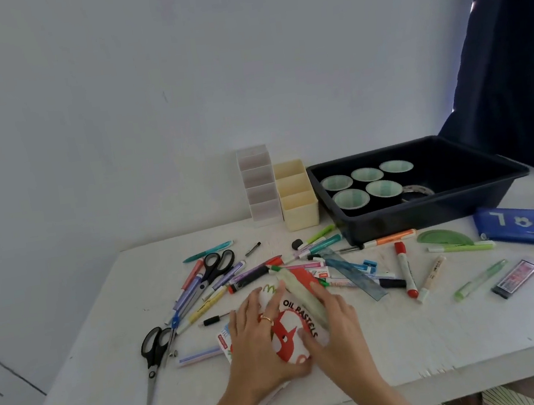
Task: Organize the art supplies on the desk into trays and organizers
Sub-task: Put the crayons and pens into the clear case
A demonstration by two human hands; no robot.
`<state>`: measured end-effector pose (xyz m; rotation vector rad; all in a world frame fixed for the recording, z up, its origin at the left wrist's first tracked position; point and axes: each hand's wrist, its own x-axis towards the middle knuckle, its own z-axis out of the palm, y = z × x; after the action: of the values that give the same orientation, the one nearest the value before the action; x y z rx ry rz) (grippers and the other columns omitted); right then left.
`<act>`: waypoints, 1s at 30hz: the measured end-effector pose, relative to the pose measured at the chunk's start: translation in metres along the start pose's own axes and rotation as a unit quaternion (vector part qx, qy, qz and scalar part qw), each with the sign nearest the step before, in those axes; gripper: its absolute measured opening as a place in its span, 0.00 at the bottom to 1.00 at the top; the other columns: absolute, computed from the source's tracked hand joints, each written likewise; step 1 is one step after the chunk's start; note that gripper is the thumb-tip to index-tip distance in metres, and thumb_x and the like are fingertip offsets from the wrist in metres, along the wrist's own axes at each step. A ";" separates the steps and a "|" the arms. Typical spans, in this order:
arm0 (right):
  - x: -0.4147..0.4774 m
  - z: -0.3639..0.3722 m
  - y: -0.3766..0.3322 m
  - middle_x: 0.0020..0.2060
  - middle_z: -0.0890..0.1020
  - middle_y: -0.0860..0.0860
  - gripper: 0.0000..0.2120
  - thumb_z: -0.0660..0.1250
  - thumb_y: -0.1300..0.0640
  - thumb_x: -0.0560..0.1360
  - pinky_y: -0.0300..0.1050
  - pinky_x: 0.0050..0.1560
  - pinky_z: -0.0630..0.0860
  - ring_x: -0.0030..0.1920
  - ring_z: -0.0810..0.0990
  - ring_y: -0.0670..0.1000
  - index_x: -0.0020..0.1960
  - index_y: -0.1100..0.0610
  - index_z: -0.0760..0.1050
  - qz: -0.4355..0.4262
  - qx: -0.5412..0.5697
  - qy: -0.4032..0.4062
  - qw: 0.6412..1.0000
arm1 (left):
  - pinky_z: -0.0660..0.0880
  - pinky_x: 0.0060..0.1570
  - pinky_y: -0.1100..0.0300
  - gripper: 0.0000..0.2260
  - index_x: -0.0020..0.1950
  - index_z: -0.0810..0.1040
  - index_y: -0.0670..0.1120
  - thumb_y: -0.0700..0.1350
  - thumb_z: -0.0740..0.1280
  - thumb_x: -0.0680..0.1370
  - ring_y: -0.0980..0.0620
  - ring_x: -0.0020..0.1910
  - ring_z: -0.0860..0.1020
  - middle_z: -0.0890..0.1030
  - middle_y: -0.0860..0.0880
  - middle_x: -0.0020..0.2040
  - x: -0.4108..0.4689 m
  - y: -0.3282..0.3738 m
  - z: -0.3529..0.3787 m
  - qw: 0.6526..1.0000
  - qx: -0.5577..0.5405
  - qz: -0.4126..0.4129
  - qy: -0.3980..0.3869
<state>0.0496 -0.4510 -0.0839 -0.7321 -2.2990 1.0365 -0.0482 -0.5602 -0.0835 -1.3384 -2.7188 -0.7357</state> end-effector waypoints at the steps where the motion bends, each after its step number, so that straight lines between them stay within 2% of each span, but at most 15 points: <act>1: 0.004 -0.006 -0.004 0.64 0.66 0.42 0.31 0.69 0.53 0.73 0.39 0.64 0.69 0.62 0.64 0.42 0.71 0.46 0.59 -0.020 0.033 0.026 0.999 | 0.44 0.73 0.50 0.50 0.72 0.40 0.67 0.71 0.67 0.58 0.52 0.75 0.47 0.52 0.51 0.76 0.001 0.006 0.004 0.999 -0.023 -0.011 0.046; 3: 0.016 -0.020 -0.013 0.62 0.68 0.41 0.25 0.68 0.59 0.75 0.29 0.62 0.66 0.60 0.64 0.35 0.69 0.48 0.65 -0.071 0.062 0.046 0.994 | 0.56 0.69 0.48 0.52 0.73 0.45 0.63 0.71 0.68 0.55 0.51 0.71 0.57 0.60 0.49 0.73 0.004 0.021 0.013 0.982 -0.103 -0.066 0.145; 5: 0.028 -0.038 -0.024 0.60 0.68 0.40 0.23 0.66 0.63 0.75 0.29 0.61 0.68 0.60 0.65 0.34 0.68 0.49 0.67 -0.135 0.065 0.025 0.988 | 0.63 0.64 0.51 0.52 0.71 0.46 0.66 0.69 0.69 0.54 0.55 0.65 0.60 0.62 0.52 0.68 0.008 0.038 0.018 0.942 -0.215 -0.123 0.226; 8: 0.044 -0.059 -0.027 0.56 0.72 0.43 0.22 0.66 0.69 0.73 0.34 0.59 0.72 0.59 0.71 0.42 0.65 0.54 0.72 -0.237 0.035 -0.001 0.971 | 0.72 0.59 0.56 0.41 0.68 0.48 0.72 0.66 0.70 0.63 0.59 0.62 0.66 0.61 0.62 0.60 0.010 0.058 0.023 0.883 -0.331 -0.107 0.315; 10: 0.052 -0.072 -0.021 0.55 0.74 0.41 0.23 0.65 0.71 0.73 0.31 0.56 0.73 0.58 0.74 0.41 0.63 0.52 0.73 -0.245 0.055 -0.027 0.968 | 0.77 0.53 0.64 0.32 0.67 0.52 0.73 0.59 0.69 0.71 0.60 0.60 0.69 0.63 0.65 0.59 0.012 0.063 0.018 0.858 -0.359 -0.085 0.357; 12: 0.055 -0.082 -0.017 0.54 0.76 0.40 0.22 0.65 0.69 0.74 0.32 0.55 0.75 0.57 0.75 0.39 0.61 0.47 0.72 -0.205 0.104 -0.068 0.971 | 0.73 0.51 0.73 0.28 0.68 0.54 0.71 0.57 0.66 0.74 0.61 0.61 0.70 0.65 0.61 0.61 0.016 0.060 0.009 0.859 -0.344 -0.050 0.375; 15: 0.054 -0.086 -0.018 0.54 0.76 0.41 0.19 0.63 0.63 0.76 0.34 0.51 0.77 0.56 0.77 0.41 0.59 0.41 0.69 -0.129 0.172 -0.108 0.971 | 0.69 0.54 0.76 0.23 0.70 0.59 0.60 0.56 0.61 0.76 0.60 0.65 0.67 0.65 0.50 0.66 0.026 0.051 -0.007 0.883 -0.311 0.020 0.351; 18: 0.055 -0.081 -0.019 0.55 0.76 0.42 0.17 0.63 0.59 0.77 0.39 0.46 0.80 0.55 0.79 0.44 0.60 0.41 0.67 -0.099 0.240 -0.088 0.962 | 0.63 0.54 0.82 0.17 0.66 0.64 0.57 0.56 0.57 0.78 0.68 0.66 0.62 0.67 0.47 0.66 0.033 0.046 -0.019 0.908 -0.259 0.052 0.327; 20: 0.056 -0.076 -0.018 0.55 0.76 0.45 0.18 0.65 0.57 0.76 0.46 0.46 0.81 0.55 0.80 0.48 0.60 0.40 0.65 -0.084 0.281 -0.064 0.954 | 0.63 0.53 0.83 0.14 0.63 0.67 0.55 0.56 0.56 0.79 0.70 0.65 0.62 0.68 0.45 0.65 0.033 0.044 -0.022 0.914 -0.244 0.066 0.318; 23: 0.056 -0.072 -0.014 0.53 0.78 0.45 0.13 0.66 0.51 0.73 0.51 0.48 0.81 0.54 0.80 0.50 0.56 0.42 0.71 -0.080 0.281 -0.041 0.955 | 0.65 0.49 0.83 0.08 0.57 0.74 0.58 0.50 0.59 0.79 0.74 0.64 0.62 0.67 0.53 0.64 0.032 0.042 -0.028 0.916 -0.264 0.066 0.294; 24: 0.056 -0.071 -0.013 0.54 0.78 0.45 0.12 0.65 0.48 0.71 0.51 0.49 0.81 0.55 0.80 0.49 0.55 0.42 0.74 -0.082 0.266 -0.037 0.960 | 0.66 0.49 0.83 0.10 0.56 0.74 0.59 0.46 0.60 0.79 0.74 0.63 0.62 0.66 0.57 0.63 0.031 0.040 -0.029 0.917 -0.268 0.065 0.287; 26: 0.055 -0.070 -0.011 0.53 0.78 0.45 0.14 0.65 0.47 0.70 0.48 0.50 0.81 0.55 0.79 0.47 0.55 0.43 0.77 -0.088 0.250 -0.036 0.964 | 0.68 0.49 0.81 0.12 0.58 0.72 0.57 0.45 0.60 0.77 0.74 0.62 0.63 0.64 0.61 0.62 0.030 0.037 -0.030 0.919 -0.278 0.064 0.271; 30: 0.055 -0.071 -0.009 0.51 0.75 0.43 0.13 0.65 0.48 0.70 0.39 0.50 0.79 0.55 0.77 0.44 0.55 0.42 0.76 -0.114 0.196 -0.028 0.974 | 0.71 0.46 0.78 0.12 0.58 0.72 0.55 0.48 0.60 0.75 0.74 0.61 0.65 0.65 0.61 0.61 0.028 0.031 -0.032 0.925 -0.298 0.052 0.229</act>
<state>0.0529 -0.3842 -0.0235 -0.2759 -2.0691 1.3551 -0.0488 -0.5366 -0.0362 -1.1630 -2.1088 -1.7083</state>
